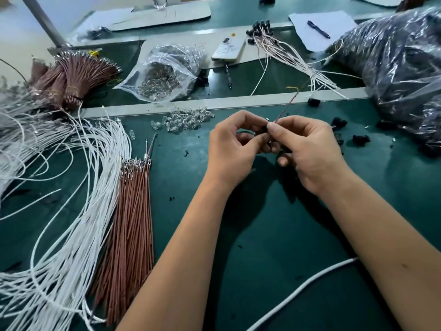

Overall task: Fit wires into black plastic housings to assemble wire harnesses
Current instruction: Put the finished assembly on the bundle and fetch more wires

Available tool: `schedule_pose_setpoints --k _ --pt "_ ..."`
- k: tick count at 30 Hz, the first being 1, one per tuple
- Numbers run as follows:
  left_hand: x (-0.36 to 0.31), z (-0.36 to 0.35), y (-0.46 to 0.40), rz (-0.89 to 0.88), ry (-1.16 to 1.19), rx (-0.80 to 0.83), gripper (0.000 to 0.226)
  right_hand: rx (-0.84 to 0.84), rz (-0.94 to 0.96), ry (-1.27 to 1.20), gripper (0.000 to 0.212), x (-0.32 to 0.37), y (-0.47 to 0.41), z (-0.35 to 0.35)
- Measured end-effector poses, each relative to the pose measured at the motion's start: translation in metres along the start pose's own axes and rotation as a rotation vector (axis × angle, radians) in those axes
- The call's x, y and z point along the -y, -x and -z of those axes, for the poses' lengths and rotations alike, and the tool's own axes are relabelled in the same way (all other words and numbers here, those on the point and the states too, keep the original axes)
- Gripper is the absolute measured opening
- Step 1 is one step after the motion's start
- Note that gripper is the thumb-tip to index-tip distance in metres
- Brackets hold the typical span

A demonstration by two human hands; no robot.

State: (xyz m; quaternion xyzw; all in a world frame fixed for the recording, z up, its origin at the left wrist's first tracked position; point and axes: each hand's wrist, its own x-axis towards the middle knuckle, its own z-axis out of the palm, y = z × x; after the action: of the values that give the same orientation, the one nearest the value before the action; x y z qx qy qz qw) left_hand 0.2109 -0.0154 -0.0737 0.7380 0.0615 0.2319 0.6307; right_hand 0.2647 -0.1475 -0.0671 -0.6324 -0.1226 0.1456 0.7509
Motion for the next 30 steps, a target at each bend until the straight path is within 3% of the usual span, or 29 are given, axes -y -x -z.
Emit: schedule_pose_setpoints --k 14,30 --pt "0.011 0.007 -0.007 0.123 0.036 -0.036 0.028 -0.144 0.343 -0.108 0.011 0.008 -0.006 0.014" --pt "0.010 0.008 -0.007 0.150 0.130 -0.062 0.027 -0.165 0.365 -0.154 0.009 0.010 -0.003 0.012"
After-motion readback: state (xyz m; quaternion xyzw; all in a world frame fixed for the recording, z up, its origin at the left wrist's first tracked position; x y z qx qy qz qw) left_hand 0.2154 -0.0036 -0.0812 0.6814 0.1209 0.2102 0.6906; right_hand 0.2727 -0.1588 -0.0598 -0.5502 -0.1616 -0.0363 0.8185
